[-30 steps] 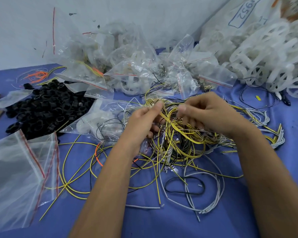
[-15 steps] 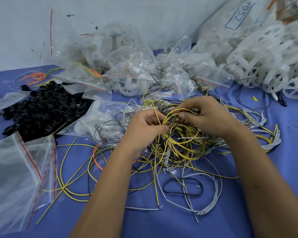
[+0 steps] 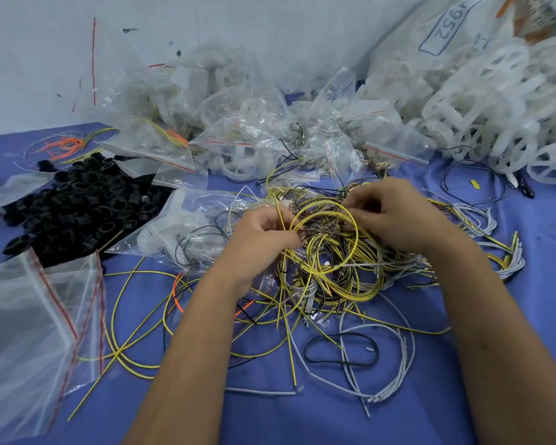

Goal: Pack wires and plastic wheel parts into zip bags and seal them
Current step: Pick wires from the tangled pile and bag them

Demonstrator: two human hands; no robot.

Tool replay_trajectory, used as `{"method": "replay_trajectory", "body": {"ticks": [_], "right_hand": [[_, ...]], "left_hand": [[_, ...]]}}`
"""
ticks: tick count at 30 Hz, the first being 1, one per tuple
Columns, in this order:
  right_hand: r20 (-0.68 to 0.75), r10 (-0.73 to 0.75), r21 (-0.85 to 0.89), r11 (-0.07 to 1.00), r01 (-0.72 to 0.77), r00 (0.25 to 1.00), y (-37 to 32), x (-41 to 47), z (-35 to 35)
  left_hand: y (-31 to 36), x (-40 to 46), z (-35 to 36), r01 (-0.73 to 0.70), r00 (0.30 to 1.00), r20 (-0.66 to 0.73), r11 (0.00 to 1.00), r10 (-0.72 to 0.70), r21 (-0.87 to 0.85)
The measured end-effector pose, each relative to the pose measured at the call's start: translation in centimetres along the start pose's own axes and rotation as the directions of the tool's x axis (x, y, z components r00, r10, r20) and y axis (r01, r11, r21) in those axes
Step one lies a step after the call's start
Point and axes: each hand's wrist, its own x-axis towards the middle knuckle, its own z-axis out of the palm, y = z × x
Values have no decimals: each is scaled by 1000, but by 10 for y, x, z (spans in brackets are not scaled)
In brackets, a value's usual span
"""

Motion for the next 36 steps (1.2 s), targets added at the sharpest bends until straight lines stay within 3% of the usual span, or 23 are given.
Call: {"method": "replay_trajectory", "body": {"ticks": [6, 13, 16, 19, 23, 27, 30, 32, 36], "right_hand": [[238, 6, -108, 994, 20, 971, -9, -1, 1], [281, 32, -245, 969, 40, 959, -14, 1, 7], [144, -52, -163, 984, 76, 988, -10, 0, 7], [-40, -53, -114, 992, 48, 998, -4, 2, 6], [-108, -7, -40, 999, 3, 994, -2, 3, 10], [-207, 62, 145, 989, -32, 976, -4, 2, 8], [-260, 82, 235, 972, -19, 962, -7, 1, 5], [-292, 111, 301, 953, -19, 950, -8, 0, 3], [-224, 163, 503, 864, -29, 961, -4, 0, -5]], "left_hand": [[6, -7, -3, -42, 984, 177, 997, 30, 63], [2, -7, -7, -58, 967, 251, 995, 35, 86], [1, -7, -9, -94, 962, 262, 995, 82, 36], [1, -6, -10, -153, 960, 218, 981, 176, -118], [2, -5, -12, -148, 956, 196, 936, 219, -320], [5, -5, -16, -17, 880, 426, 909, 211, -417], [4, -8, -20, -37, 794, 557, 933, 244, -357], [2, -8, -20, -62, 850, 478, 943, 221, -326], [2, -3, -17, -32, 993, 94, 921, 75, -389]]}}
